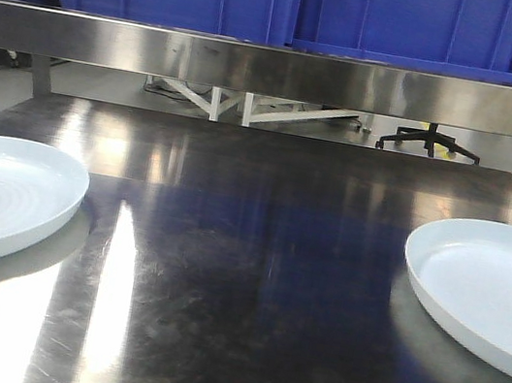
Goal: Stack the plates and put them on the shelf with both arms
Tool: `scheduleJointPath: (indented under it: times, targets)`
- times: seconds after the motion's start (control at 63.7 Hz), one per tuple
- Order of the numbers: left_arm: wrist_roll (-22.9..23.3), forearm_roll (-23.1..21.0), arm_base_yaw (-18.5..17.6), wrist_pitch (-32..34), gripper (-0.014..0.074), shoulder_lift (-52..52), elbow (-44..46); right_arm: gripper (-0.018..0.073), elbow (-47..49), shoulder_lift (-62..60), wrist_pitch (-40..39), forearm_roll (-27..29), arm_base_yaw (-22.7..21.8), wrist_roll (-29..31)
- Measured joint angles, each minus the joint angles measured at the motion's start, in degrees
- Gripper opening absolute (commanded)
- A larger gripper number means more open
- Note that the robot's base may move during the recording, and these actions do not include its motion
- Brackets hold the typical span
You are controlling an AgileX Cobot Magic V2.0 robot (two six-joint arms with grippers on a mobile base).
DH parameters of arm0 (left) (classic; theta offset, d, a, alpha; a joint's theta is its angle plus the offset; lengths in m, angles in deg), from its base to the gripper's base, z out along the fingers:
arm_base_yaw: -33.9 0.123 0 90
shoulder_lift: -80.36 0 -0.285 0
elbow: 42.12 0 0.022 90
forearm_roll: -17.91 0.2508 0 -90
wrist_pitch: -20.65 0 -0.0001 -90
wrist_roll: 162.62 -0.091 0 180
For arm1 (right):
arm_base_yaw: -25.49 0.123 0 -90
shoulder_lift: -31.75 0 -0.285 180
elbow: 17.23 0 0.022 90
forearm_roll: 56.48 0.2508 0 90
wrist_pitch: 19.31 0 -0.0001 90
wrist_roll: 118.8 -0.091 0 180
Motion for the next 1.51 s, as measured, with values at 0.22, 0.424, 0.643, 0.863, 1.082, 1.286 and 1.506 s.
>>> scheduleJointPath:
  times: [0.22,0.424,0.643,0.863,1.082,1.286,1.506]
  targets:
    - [-0.7,1.1,0.0,-14.3,0.009,-22.3,20.7,0.0056,0.0,0.0,0.0,0.0,0.0,0.0]
    - [-1.3,0.6,0.0,-15.3,0.009,-33.7,25.3,0.0056,0.0,0.0,0.0,0.0,0.0,0.0]
    - [-1.5,-1.1,0.0,-14.7,0.009,-35.9,25.4,0.0056,0.0,0.0,0.0,0.0,0.0,0.0]
    - [-1.5,-1.9,0.0,-14.1,0.009,-35.9,25.4,0.0056,0.0,0.0,0.0,0.0,0.0,0.0]
    - [-1.5,-2.1,0.0,-15.2,0.009,-35.9,25.4,0.0056,0.0,0.0,0.0,0.0,0.0,0.0]
    - [-1.6,-2.1,0.0,-15.5,0.009,-35.9,25.4,0.0056,0.0,0.0,0.0,0.0,0.0,0.0]
    - [-1.6,-2.7,0.0,-14.4,0.009,-35.9,25.4,0.0056,0.0,0.0,0.0,0.0,0.0,0.0]
